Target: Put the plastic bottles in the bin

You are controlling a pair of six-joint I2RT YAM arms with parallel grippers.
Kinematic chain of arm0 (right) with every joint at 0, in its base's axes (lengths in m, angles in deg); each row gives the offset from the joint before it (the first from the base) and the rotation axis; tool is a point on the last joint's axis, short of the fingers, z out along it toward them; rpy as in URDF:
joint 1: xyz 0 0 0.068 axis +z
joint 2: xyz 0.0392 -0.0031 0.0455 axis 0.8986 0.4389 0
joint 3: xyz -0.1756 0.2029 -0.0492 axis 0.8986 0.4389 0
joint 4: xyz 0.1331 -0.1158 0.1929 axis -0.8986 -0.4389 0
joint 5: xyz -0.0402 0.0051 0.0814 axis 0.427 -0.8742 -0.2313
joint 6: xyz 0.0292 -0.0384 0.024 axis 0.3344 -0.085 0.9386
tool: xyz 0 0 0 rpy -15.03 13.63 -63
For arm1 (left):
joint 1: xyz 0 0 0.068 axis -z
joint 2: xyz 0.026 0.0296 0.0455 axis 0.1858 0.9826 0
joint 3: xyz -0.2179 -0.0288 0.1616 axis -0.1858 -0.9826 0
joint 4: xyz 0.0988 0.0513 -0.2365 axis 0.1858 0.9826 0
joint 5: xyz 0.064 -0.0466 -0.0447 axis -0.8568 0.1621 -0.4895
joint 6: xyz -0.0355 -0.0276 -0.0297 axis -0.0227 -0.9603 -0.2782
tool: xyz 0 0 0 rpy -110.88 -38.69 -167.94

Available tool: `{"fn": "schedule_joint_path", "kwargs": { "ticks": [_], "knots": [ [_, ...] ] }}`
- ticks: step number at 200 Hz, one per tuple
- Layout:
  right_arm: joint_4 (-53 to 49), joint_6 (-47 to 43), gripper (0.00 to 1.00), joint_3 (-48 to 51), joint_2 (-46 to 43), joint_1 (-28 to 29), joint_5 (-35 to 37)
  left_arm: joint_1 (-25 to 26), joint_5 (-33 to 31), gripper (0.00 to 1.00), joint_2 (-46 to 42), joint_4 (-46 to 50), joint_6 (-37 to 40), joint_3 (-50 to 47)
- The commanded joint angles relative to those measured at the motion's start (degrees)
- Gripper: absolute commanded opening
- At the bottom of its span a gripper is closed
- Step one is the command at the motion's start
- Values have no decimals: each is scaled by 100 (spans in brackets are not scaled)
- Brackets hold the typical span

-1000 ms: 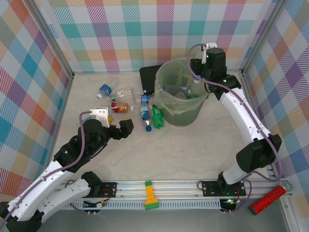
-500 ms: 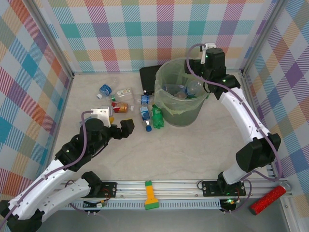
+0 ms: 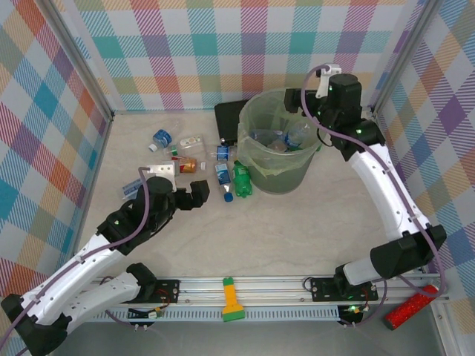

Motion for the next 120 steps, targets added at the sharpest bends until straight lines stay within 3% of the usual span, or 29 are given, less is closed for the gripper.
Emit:
{"fn": "schedule_joint_path", "kwargs": {
  "ticks": [1, 78, 120],
  "knots": [
    [-34, 280, 99, 176, -306, 98, -369, 39, -118, 99, 78, 89, -141, 115],
    [-123, 648, 99, 792, -852, 614, -1161, 46, 124, 100, 554, -66, -461, -153],
    [-93, 738, 99, 1066, -1054, 861, -1253, 45, 570, 94, 1153, -250, -585, -352]
  ]
}}
